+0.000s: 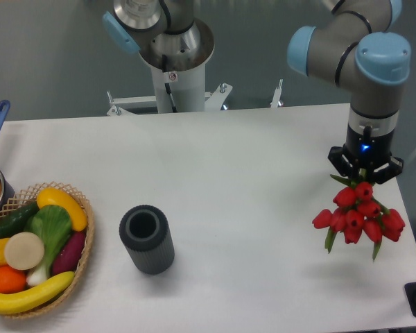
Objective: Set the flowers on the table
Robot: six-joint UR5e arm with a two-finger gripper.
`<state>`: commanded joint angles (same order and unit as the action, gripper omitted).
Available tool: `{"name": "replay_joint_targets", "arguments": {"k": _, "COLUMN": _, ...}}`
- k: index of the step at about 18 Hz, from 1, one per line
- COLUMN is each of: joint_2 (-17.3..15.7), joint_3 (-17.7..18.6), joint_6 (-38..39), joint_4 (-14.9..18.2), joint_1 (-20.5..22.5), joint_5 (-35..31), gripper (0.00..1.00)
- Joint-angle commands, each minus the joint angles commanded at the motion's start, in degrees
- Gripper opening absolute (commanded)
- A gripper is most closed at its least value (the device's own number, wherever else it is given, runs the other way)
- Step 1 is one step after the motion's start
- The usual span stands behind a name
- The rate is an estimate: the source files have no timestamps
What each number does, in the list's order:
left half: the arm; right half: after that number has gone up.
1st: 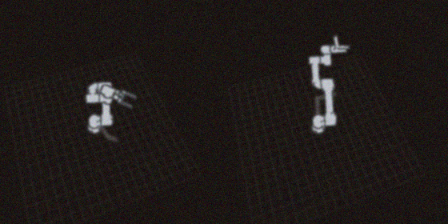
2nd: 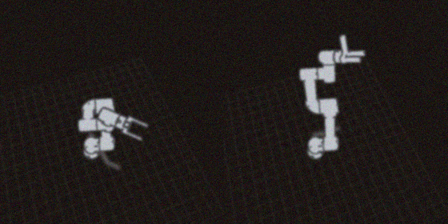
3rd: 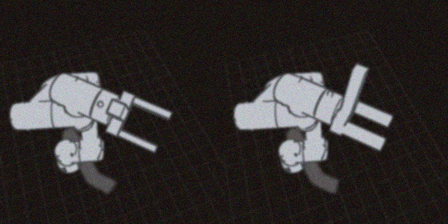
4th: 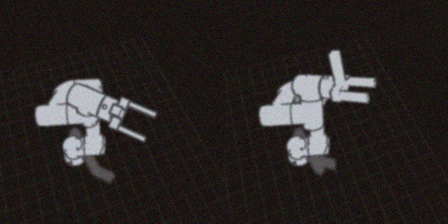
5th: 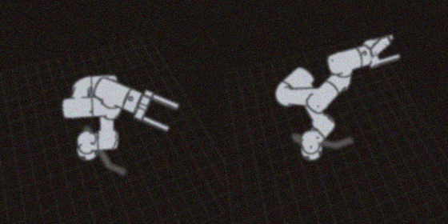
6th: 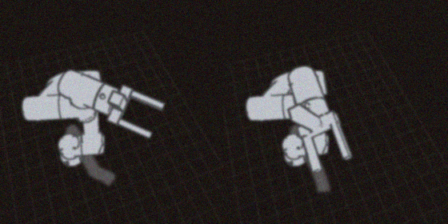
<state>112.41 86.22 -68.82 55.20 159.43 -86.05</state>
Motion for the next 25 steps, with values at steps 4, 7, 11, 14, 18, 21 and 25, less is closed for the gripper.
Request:
{"name": "replay_joint_targets", "arguments": {"k": 4, "joint_2": 0.3, "joint_3": 0.1, "joint_6": 0.1, "joint_4": 0.1, "joint_1": -0.1, "joint_5": 0.1, "gripper": 0.01}}
{"name": "replay_joint_targets", "arguments": {"k": 7, "joint_2": 1.1, "joint_3": 0.0, "joint_6": 1.9, "joint_4": 0.2, "joint_1": -0.7, "joint_5": 0.0, "gripper": 0.00}}
{"name": "replay_joint_targets", "arguments": {"k": 11, "joint_2": 3.0, "joint_3": 0.1, "joint_6": 2.7, "joint_4": 0.0, "joint_1": -1.6, "joint_5": -0.4, "gripper": 0.00}}
{"name": "replay_joint_targets", "arguments": {"k": 14, "joint_2": 4.9, "joint_3": 0.0, "joint_6": 5.3, "joint_4": -0.5, "joint_1": -4.1, "joint_5": -0.3, "gripper": 0.00}}
{"name": "replay_joint_targets", "arguments": {"k": 18, "joint_2": 5.5, "joint_3": 0.3, "joint_6": 14.3, "joint_4": -0.4, "joint_1": -10.5, "joint_5": -0.3, "gripper": 0.01}}
{"name": "replay_joint_targets", "arguments": {"k": 21, "joint_2": 6.0, "joint_3": 1.1, "joint_6": 15.3, "joint_4": -0.5, "joint_1": -11.0, "joint_5": 1.0, "gripper": 0.24}}
{"name": "replay_joint_targets", "arguments": {"k": 25, "joint_2": 5.8, "joint_3": 1.6, "joint_6": 15.4, "joint_4": -0.5, "joint_1": -10.7, "joint_5": 1.0, "gripper": 1.00}}
